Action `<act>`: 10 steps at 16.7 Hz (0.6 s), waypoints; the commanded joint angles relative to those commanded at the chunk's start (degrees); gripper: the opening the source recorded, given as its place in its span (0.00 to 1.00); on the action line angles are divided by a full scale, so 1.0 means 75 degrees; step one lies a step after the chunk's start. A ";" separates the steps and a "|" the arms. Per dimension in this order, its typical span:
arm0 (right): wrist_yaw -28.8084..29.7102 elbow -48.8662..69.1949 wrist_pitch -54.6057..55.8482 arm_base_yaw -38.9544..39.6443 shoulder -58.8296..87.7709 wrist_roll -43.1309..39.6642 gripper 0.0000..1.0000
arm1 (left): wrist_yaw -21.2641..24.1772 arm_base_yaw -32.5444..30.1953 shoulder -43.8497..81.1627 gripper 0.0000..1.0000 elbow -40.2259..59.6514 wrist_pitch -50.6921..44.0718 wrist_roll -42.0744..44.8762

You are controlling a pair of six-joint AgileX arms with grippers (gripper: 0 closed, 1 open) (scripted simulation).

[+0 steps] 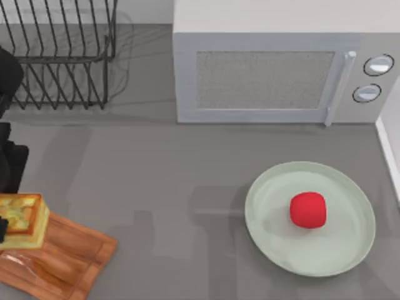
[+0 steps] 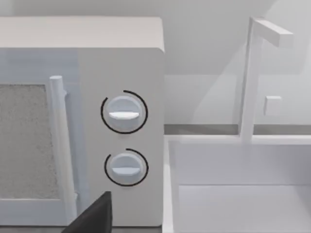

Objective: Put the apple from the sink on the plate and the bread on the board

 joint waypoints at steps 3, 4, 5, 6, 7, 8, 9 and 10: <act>0.0000 0.0000 0.0000 0.0000 0.0000 0.0000 1.00 | -0.0004 -0.0006 0.0064 0.00 -0.0207 0.0284 -0.0007; 0.0000 0.0000 0.0000 0.0000 0.0000 0.0000 1.00 | -0.0005 -0.0007 0.0085 0.00 -0.0274 0.0379 -0.0011; 0.0000 0.0000 0.0000 0.0000 0.0000 0.0000 1.00 | -0.0003 -0.0009 0.0106 0.00 -0.0340 0.0474 -0.0015; 0.0000 0.0000 0.0000 0.0000 0.0000 0.0000 1.00 | 0.0000 -0.0012 0.0131 0.00 -0.0411 0.0565 -0.0017; 0.0000 0.0000 0.0000 0.0000 0.0000 0.0000 1.00 | 0.0005 -0.0020 0.0159 0.00 -0.0485 0.0653 -0.0014; 0.0000 0.0000 0.0000 0.0000 0.0000 0.0000 1.00 | 0.0006 -0.0028 0.0184 0.00 -0.0556 0.0743 -0.0011; 0.0000 0.0000 0.0000 0.0000 0.0000 0.0000 1.00 | 0.0003 -0.0028 0.0202 0.00 -0.0620 0.0841 -0.0017; 0.0000 0.0000 0.0000 0.0000 0.0000 0.0000 1.00 | 0.0003 -0.0025 0.0218 0.00 -0.0681 0.0941 -0.0026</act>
